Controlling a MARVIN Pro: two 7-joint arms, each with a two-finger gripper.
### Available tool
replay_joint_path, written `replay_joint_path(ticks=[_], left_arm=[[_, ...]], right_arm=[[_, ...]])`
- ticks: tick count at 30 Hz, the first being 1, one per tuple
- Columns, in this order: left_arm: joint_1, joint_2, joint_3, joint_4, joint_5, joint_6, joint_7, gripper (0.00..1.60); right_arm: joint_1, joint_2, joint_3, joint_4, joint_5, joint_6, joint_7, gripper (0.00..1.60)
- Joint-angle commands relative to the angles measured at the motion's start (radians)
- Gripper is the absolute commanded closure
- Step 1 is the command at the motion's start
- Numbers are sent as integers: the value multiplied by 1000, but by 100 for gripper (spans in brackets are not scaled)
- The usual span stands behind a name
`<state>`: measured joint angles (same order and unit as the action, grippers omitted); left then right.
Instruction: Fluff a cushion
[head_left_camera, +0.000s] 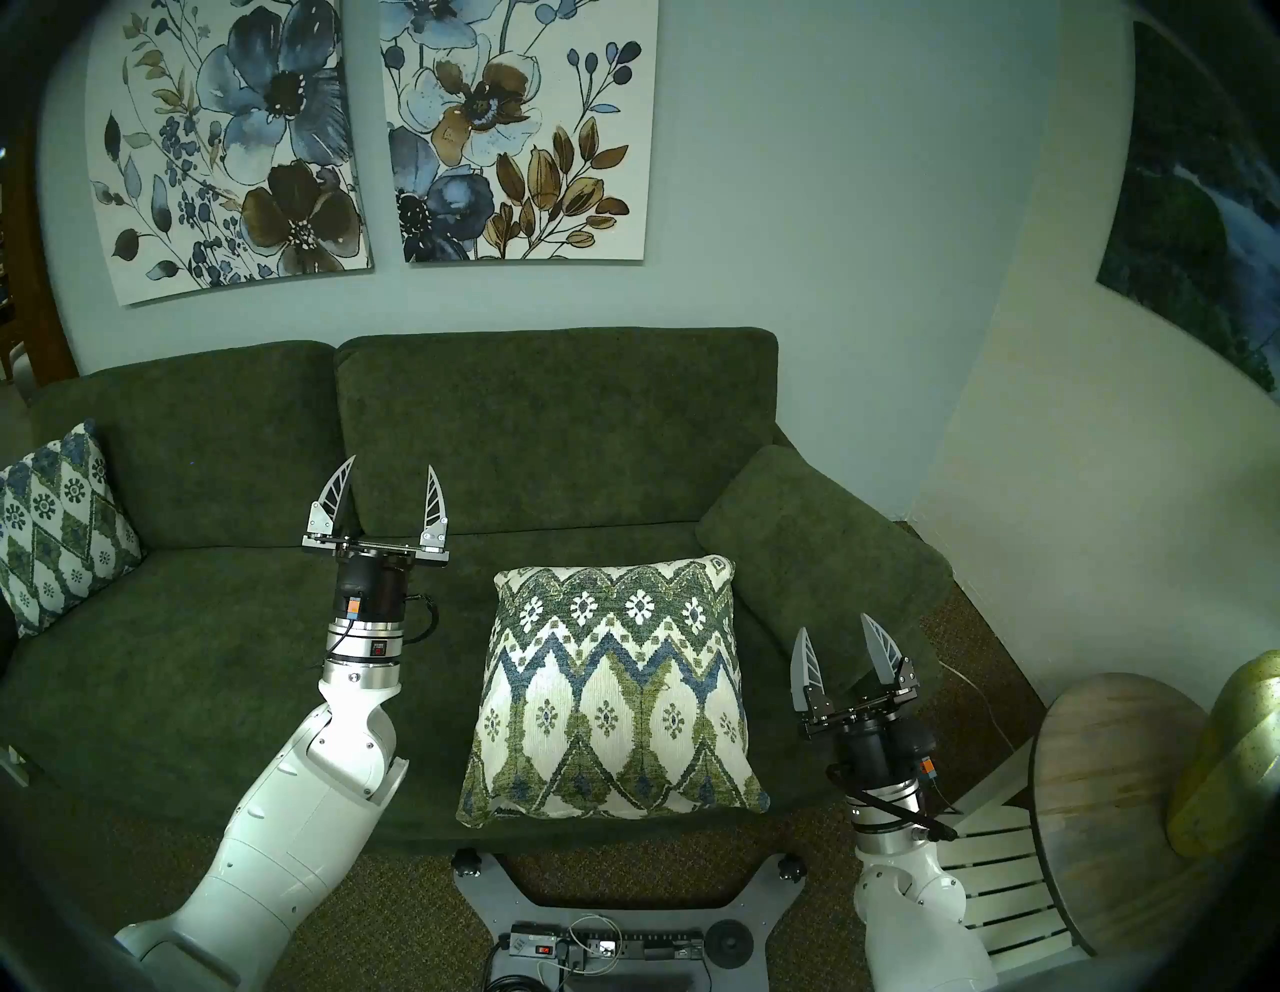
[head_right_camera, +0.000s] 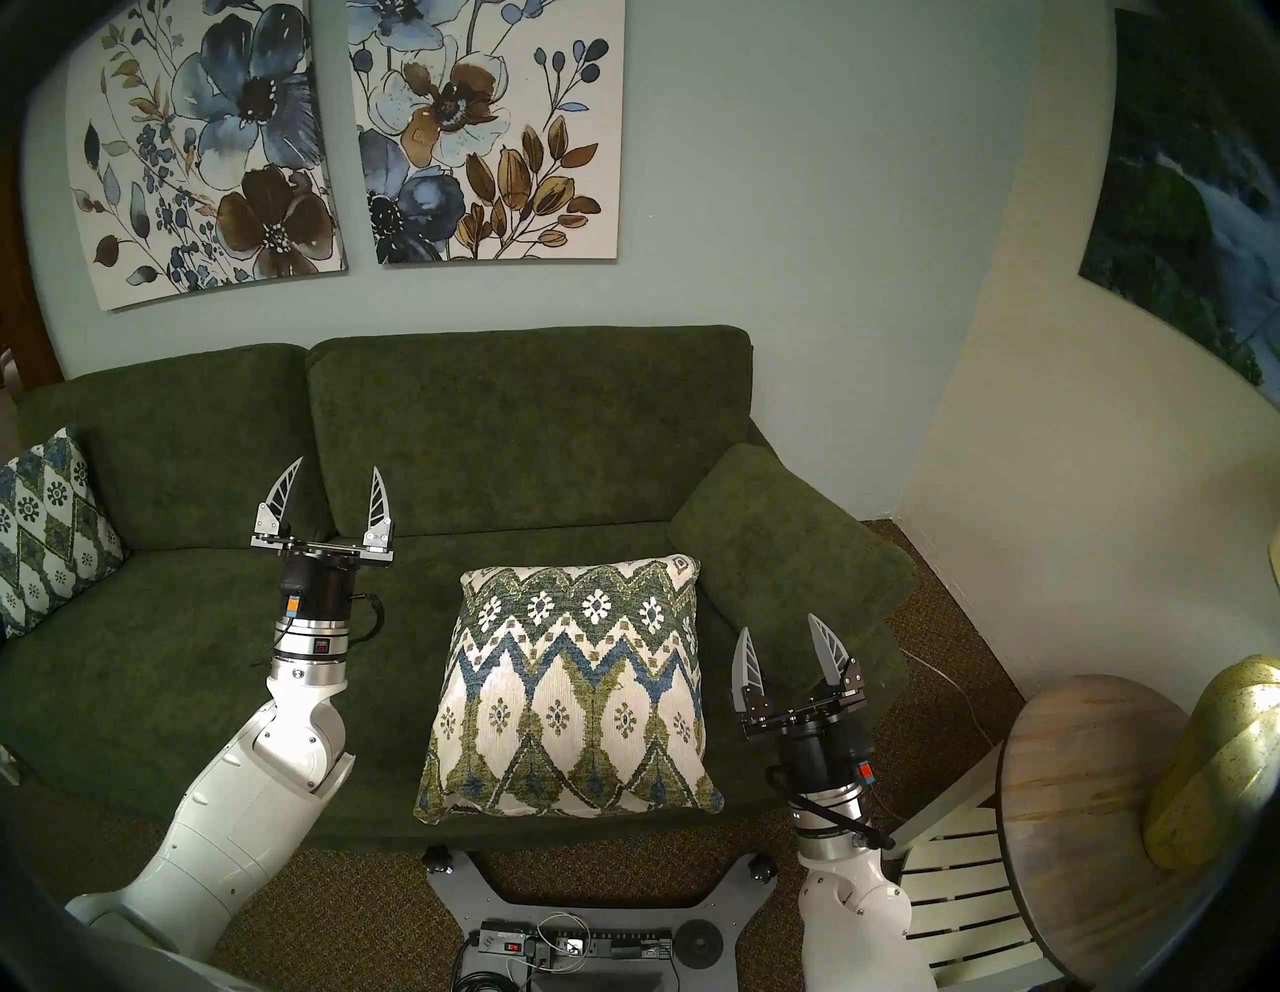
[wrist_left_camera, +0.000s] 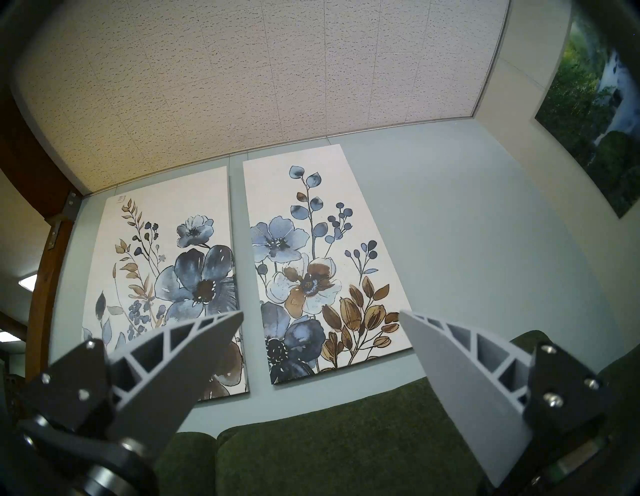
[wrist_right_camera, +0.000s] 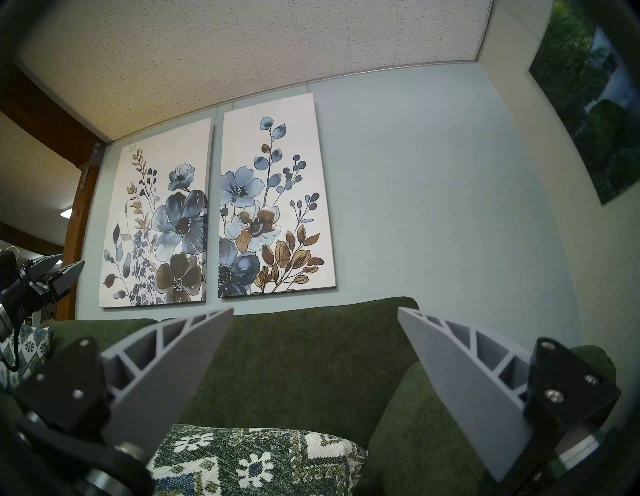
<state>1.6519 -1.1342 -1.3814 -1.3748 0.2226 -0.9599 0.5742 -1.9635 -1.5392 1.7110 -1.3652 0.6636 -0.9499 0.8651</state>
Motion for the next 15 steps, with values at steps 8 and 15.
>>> replay_joint_path(ticks=[8,15], left_arm=[[-3,-1,-1,-6,0,0,0,0],[-3,-1,-1,-6,0,0,0,0]], right_arm=[[39,-12,-133,207,-137,34,55,0],[48,27,-134,343,-96,-10,111,0]])
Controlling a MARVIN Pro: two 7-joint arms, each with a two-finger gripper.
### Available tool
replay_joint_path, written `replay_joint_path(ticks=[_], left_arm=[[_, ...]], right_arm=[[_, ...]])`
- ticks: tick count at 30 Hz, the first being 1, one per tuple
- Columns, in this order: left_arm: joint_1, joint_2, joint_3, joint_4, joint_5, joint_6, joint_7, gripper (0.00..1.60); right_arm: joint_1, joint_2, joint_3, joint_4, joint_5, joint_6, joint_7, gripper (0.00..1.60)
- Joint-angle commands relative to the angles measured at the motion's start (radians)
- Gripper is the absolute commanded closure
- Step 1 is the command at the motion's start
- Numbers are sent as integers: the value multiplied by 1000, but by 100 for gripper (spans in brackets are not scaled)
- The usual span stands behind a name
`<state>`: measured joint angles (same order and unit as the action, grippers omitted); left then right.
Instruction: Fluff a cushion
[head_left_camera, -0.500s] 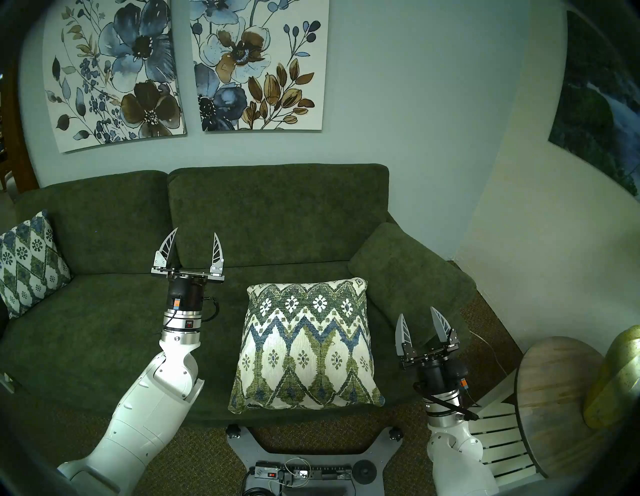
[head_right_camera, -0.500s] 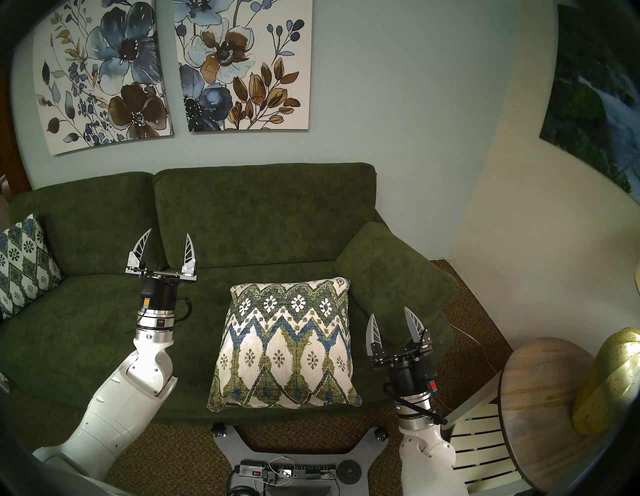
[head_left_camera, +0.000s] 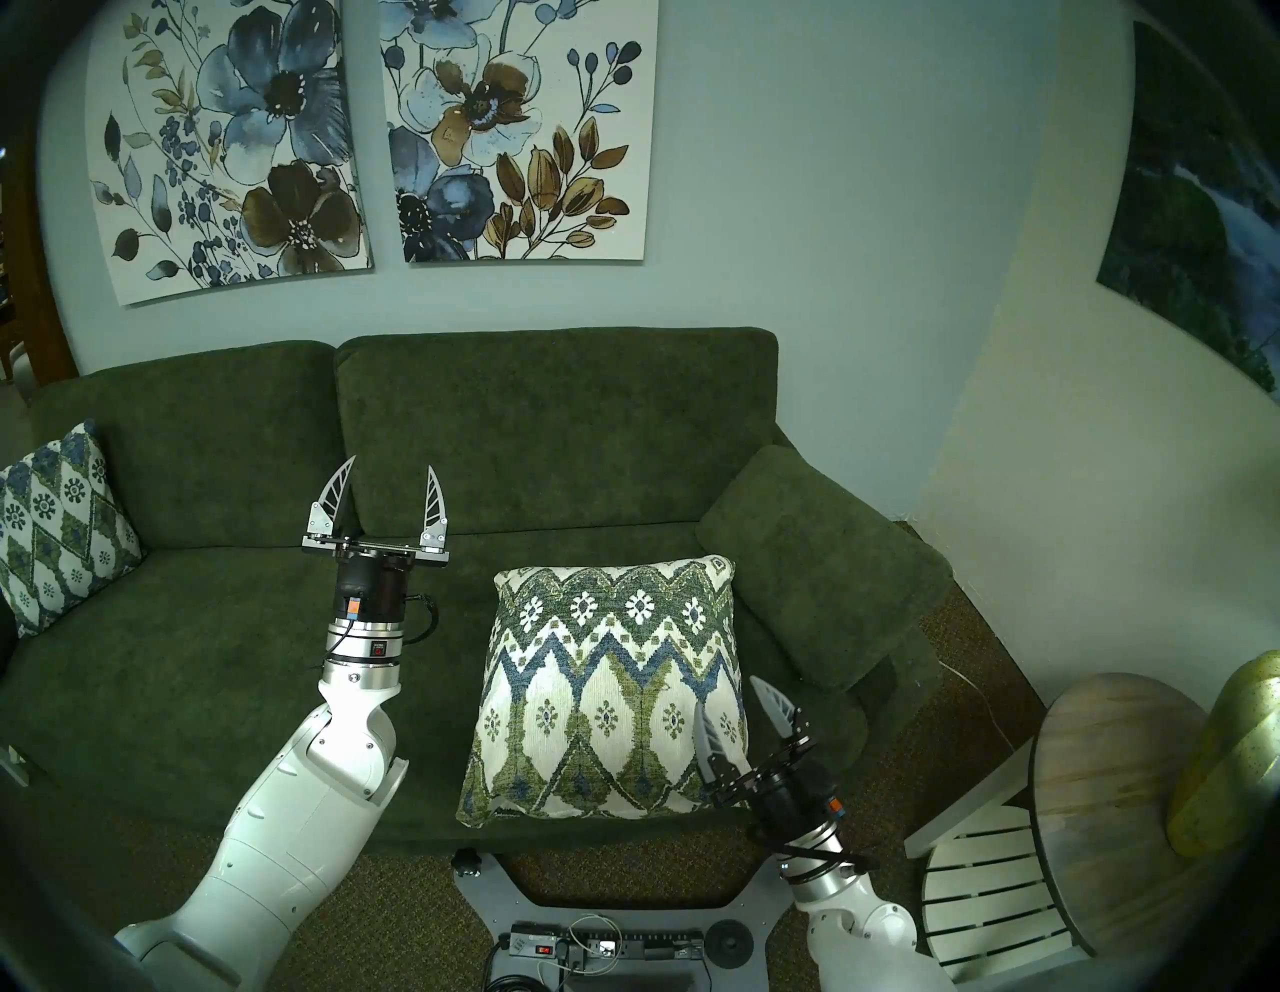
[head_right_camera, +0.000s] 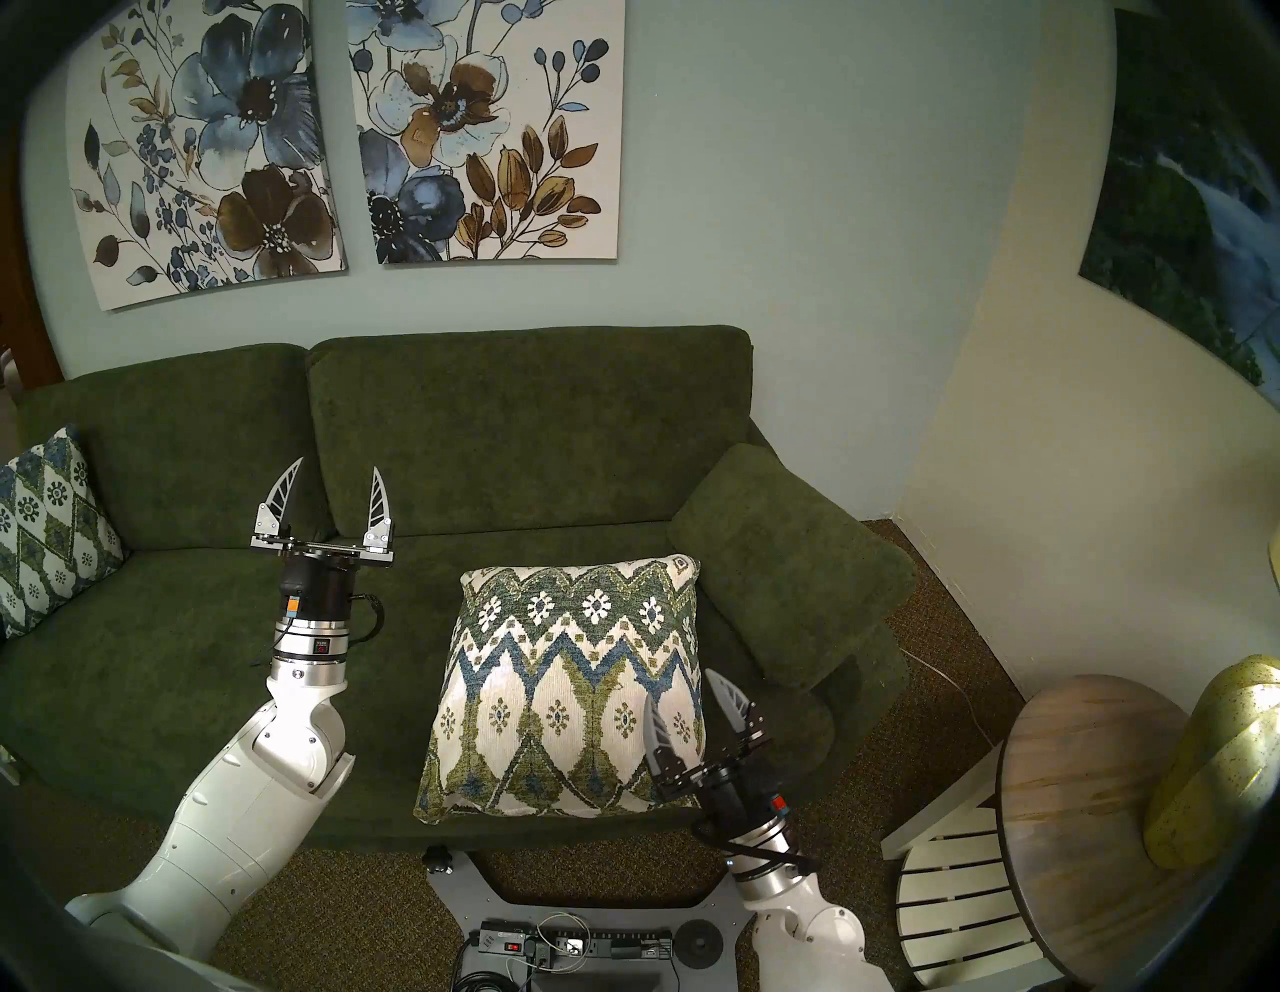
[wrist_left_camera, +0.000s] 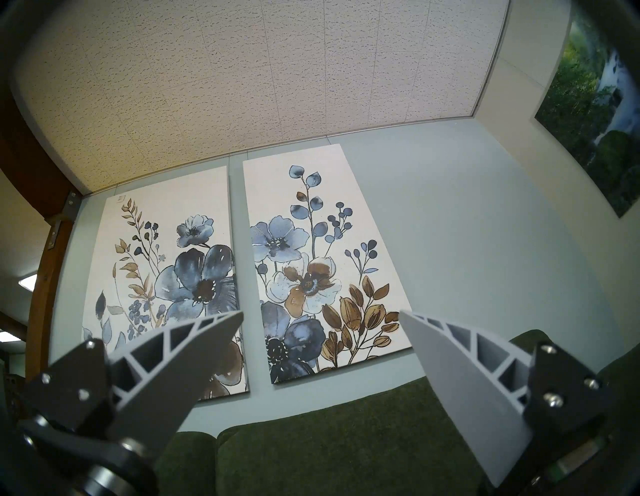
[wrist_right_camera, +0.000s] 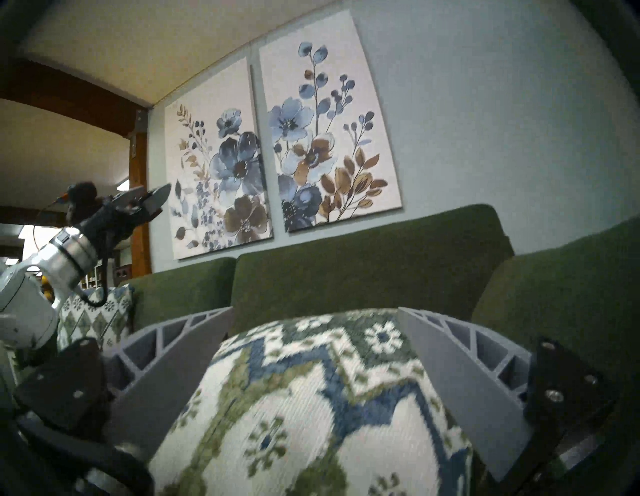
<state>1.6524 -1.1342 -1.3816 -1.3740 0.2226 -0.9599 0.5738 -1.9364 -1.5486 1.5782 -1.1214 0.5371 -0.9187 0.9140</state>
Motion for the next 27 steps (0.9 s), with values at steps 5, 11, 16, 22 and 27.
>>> replay_joint_path(ticks=[5,11,16,22,27], left_arm=[[-4,-1,0,-7,0,0,0,0],[-4,-1,0,-7,0,0,0,0],[-4,-1,0,-6,0,0,0,0],[-4,-1,0,-6,0,0,0,0],[-4,-1,0,-6,0,0,0,0]], right_arm=[[3,89,-6,118,97,-41,84,0],[42,127,-89,256,138,-41,87,0],[46,105,-111,283,111,-41,53,0],[75,109,-166,380,116,-41,55,0],[130,111,-179,486,123,-41,55,0]])
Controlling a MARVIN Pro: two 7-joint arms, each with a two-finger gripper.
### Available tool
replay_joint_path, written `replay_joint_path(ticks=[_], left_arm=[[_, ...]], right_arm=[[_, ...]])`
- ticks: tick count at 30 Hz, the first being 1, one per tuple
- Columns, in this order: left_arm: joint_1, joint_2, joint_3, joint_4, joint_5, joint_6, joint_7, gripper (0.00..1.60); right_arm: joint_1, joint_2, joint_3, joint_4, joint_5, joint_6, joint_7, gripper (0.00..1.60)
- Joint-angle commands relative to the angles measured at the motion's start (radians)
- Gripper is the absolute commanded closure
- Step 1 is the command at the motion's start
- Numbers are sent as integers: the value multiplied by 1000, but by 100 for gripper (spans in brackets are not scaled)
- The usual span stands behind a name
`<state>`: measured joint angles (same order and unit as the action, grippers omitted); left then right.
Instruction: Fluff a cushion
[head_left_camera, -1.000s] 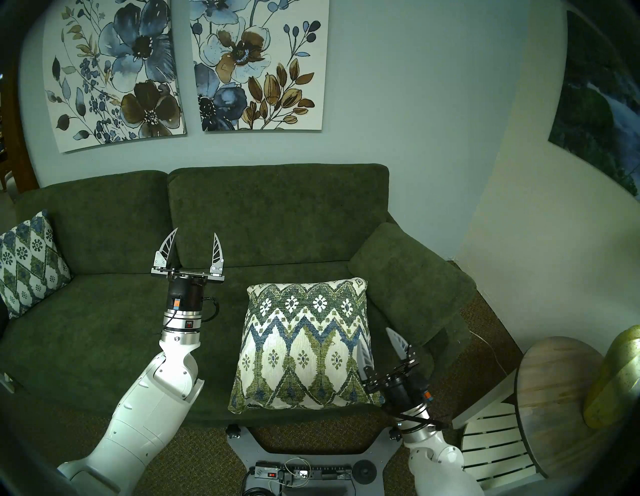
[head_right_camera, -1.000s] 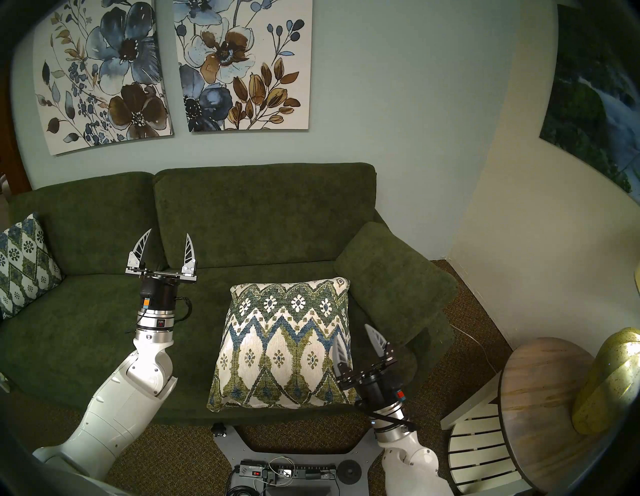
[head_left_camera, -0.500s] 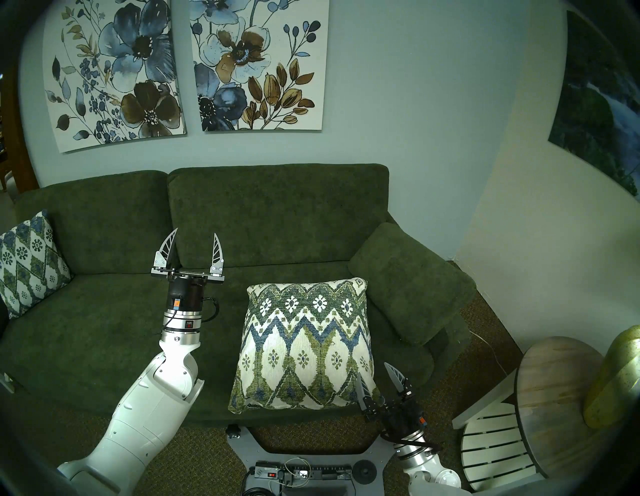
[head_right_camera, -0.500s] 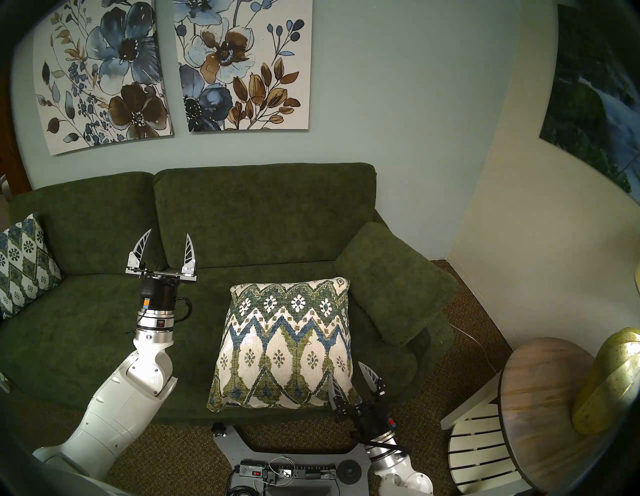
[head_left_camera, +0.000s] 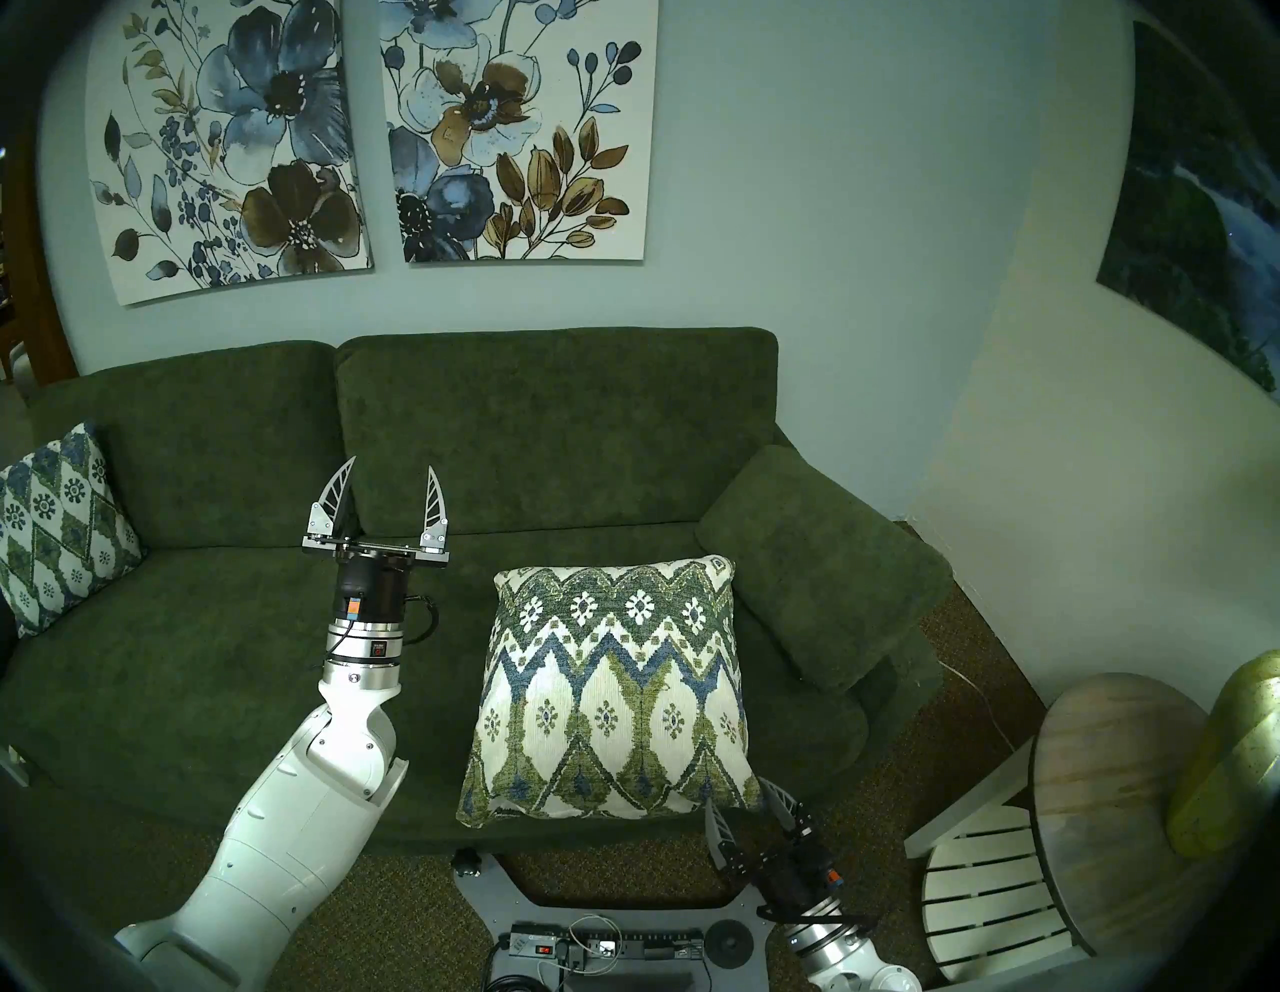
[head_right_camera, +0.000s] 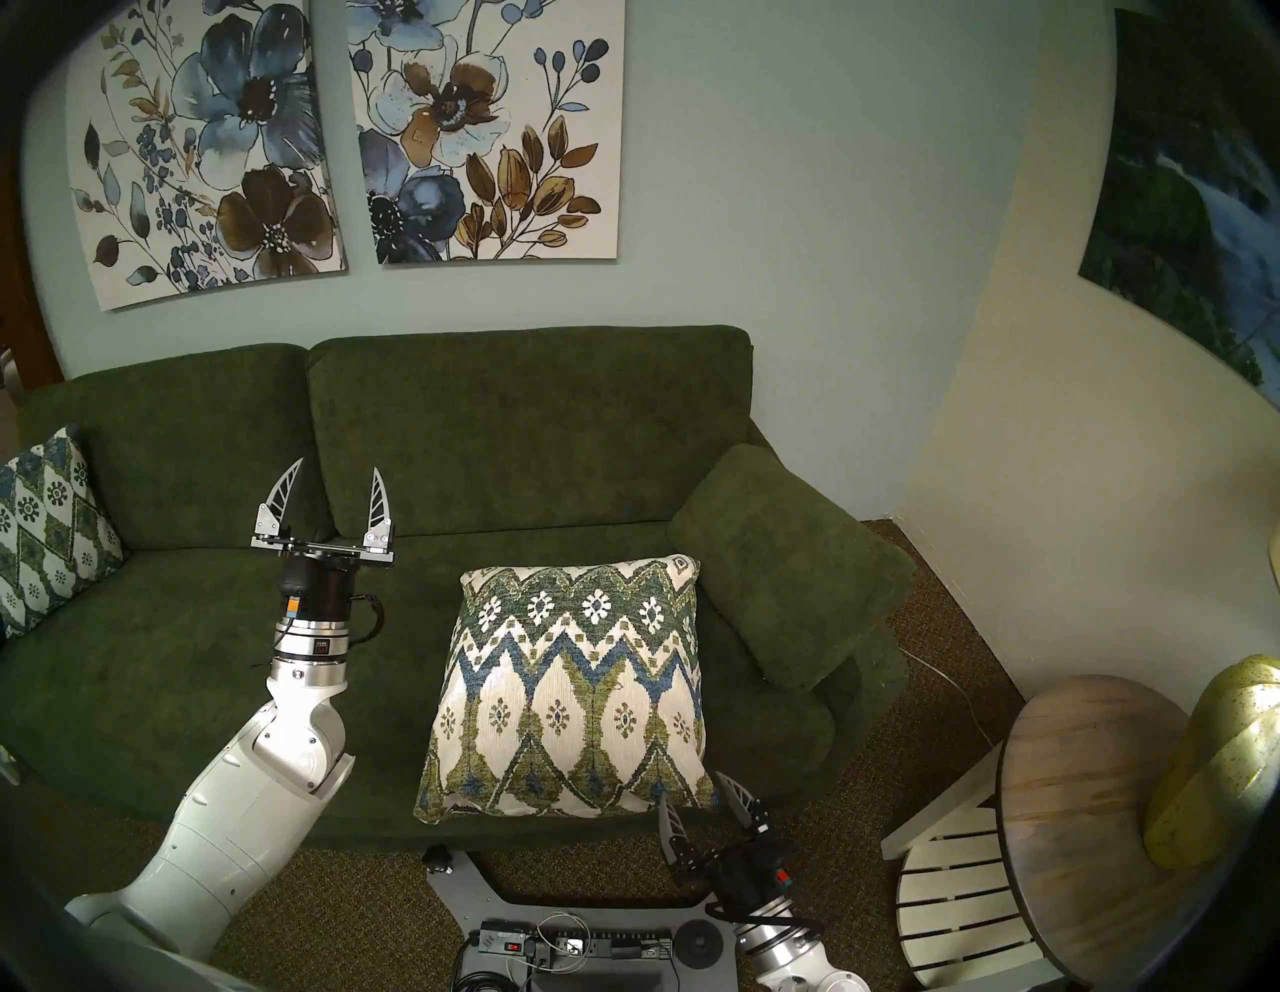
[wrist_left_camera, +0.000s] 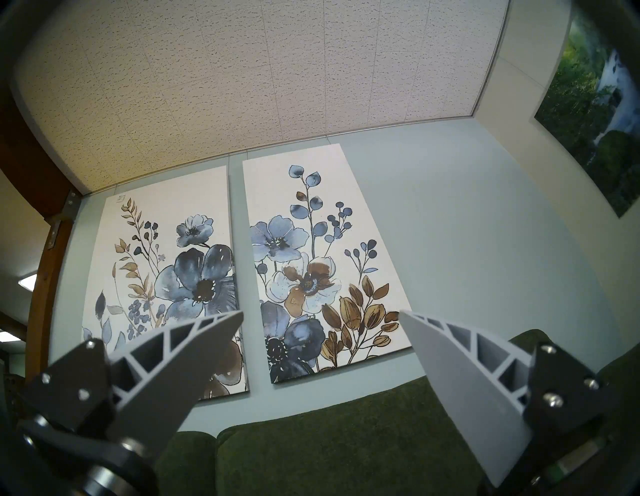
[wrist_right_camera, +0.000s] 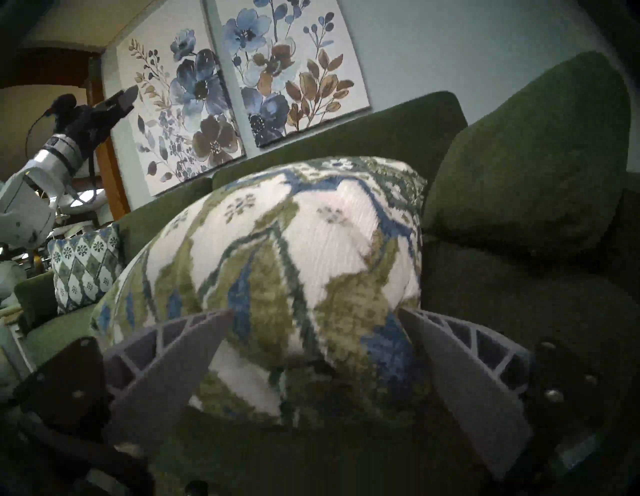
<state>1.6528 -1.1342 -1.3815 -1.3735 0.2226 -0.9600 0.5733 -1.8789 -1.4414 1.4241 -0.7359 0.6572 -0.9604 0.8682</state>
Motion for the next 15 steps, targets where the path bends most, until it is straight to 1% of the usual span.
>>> replay_joint_path(ticks=[1,2,6,9,11,15], left_arm=[[-4,-1,-1,-7,0,0,1,0],[-4,-1,-1,-7,0,0,1,0],[-4,-1,0,-6,0,0,1,0],[-4,-1,0,-6,0,0,0,0],[-4,-1,0,-6,0,0,0,0],[-5,-1,0,-6,0,0,0,0]], right_arm=[[94,3,-23,128,13,1,106,0],[104,6,-25,133,16,1,98,0],[139,11,-22,108,21,1,61,0],[151,11,-18,84,33,1,55,0],[168,7,-15,43,54,1,56,0],[182,-1,-24,-4,78,1,71,0]])
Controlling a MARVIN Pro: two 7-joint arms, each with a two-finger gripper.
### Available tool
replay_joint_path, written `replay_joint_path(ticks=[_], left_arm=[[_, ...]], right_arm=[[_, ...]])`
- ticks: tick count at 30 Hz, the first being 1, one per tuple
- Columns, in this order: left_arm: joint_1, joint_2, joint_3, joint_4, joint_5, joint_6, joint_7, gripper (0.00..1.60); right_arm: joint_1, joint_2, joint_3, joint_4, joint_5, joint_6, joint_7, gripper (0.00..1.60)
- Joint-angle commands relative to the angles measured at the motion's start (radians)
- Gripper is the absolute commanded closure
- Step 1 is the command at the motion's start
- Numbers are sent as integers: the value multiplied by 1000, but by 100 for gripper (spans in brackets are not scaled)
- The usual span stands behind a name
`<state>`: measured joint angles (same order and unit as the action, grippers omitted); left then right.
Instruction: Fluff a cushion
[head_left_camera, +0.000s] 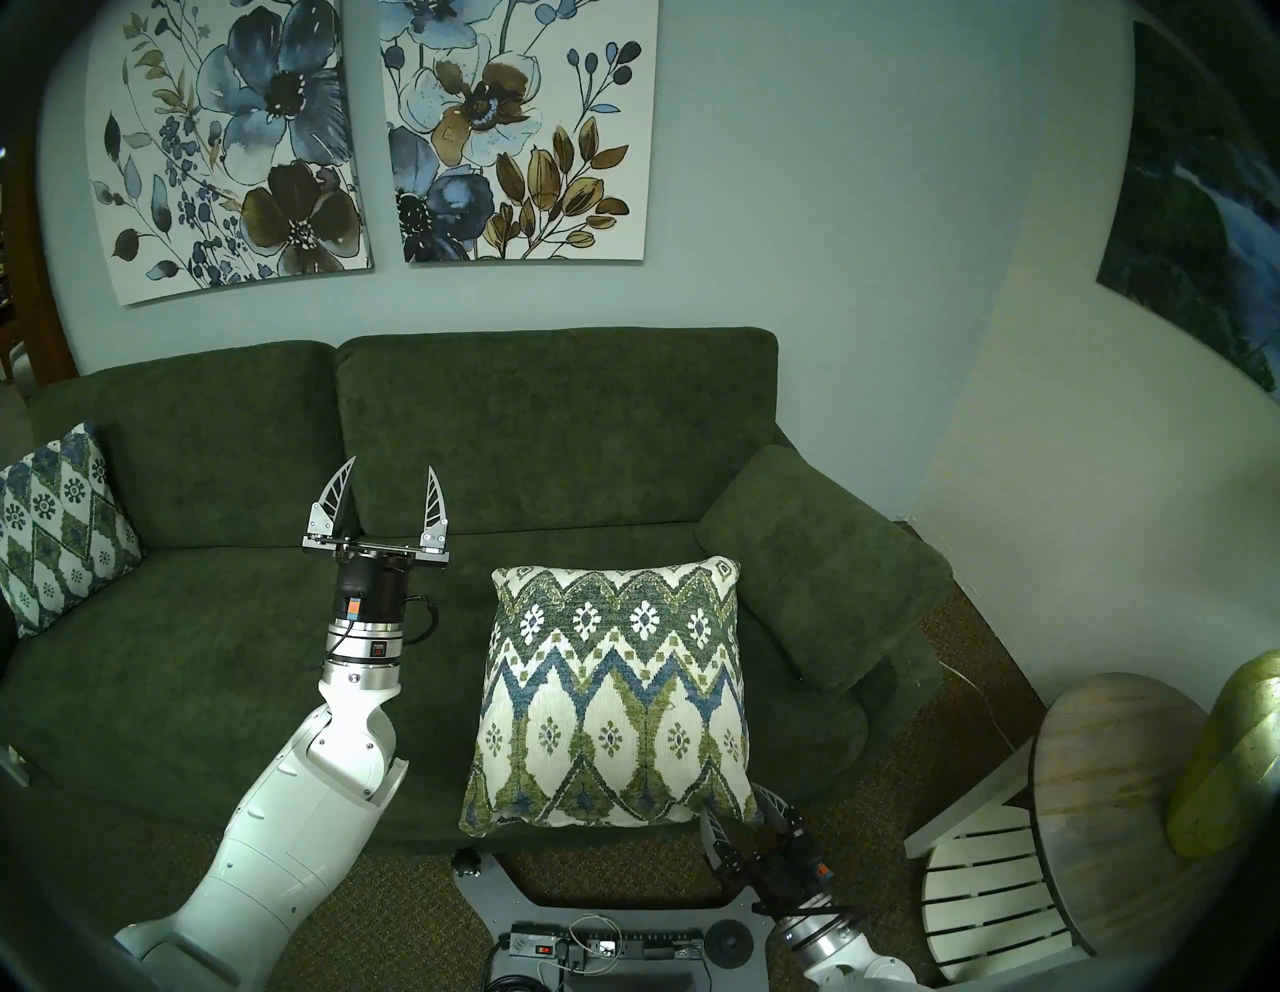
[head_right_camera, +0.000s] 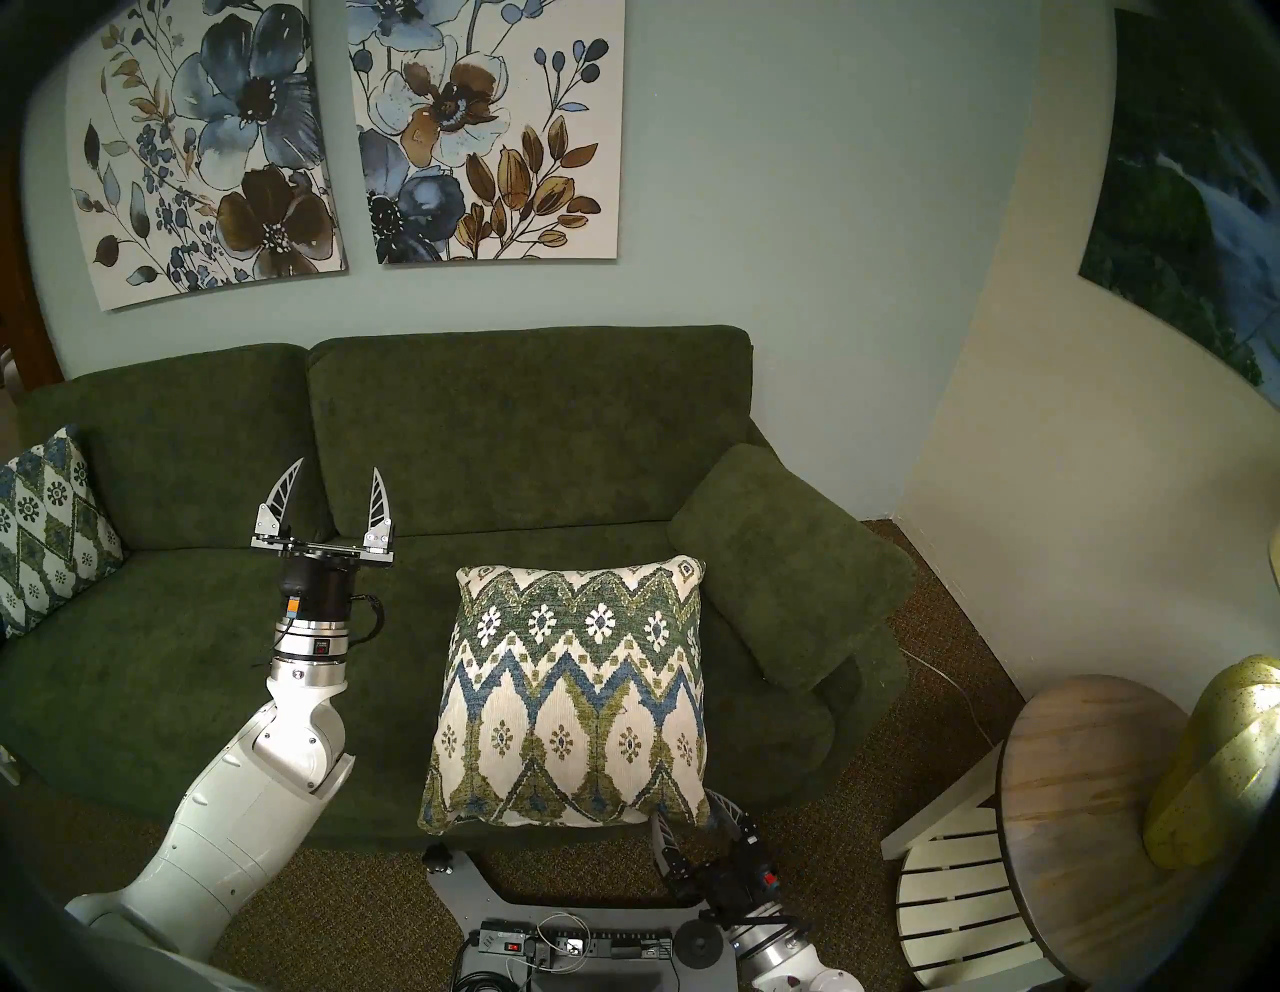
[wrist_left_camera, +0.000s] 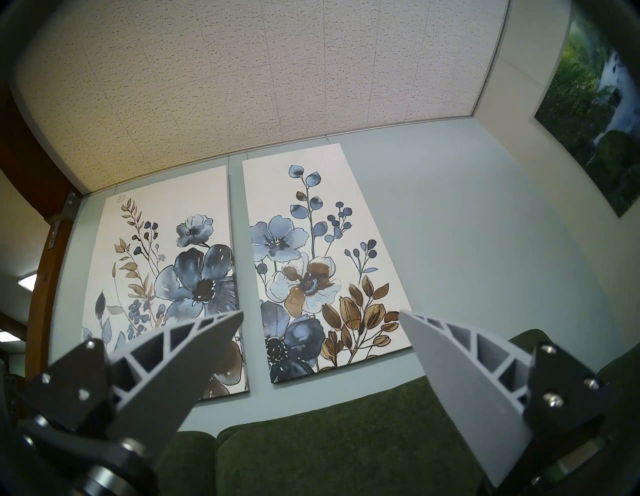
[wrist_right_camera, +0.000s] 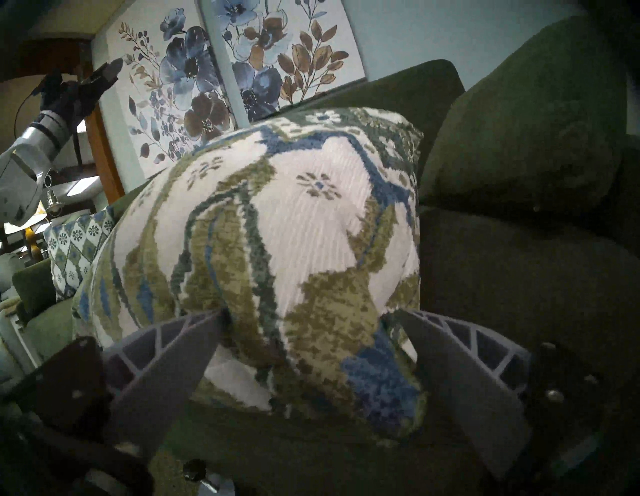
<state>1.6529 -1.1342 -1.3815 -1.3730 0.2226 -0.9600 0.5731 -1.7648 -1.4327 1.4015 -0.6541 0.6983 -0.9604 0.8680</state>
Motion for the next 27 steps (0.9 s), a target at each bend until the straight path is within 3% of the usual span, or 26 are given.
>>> replay_joint_path(ticks=[1,7,13,14,15,22,25,27], left_arm=[[-5,-1,0,-6,0,0,1,0],[-4,-1,-1,-7,0,0,1,0],[-4,-1,-1,-7,0,0,1,0],[-4,-1,-1,-7,0,0,1,0],[-4,-1,-1,-7,0,0,1,0],[7,14,7,-24,-17,0,-12,0],[57,28,23,-102,-38,0,-27,0],[92,30,56,-126,8,0,-53,0]], right_arm=[[68,-10,-2,-86,37,0,71,0],[89,-36,-50,-57,70,12,97,0],[125,-56,-89,73,89,14,109,0],[128,-58,-96,89,91,6,108,55],[131,-61,-98,103,95,2,117,160],[156,-80,-111,147,128,0,116,160],[157,-86,-127,135,125,0,95,160],[157,-93,-137,128,120,0,71,160]])
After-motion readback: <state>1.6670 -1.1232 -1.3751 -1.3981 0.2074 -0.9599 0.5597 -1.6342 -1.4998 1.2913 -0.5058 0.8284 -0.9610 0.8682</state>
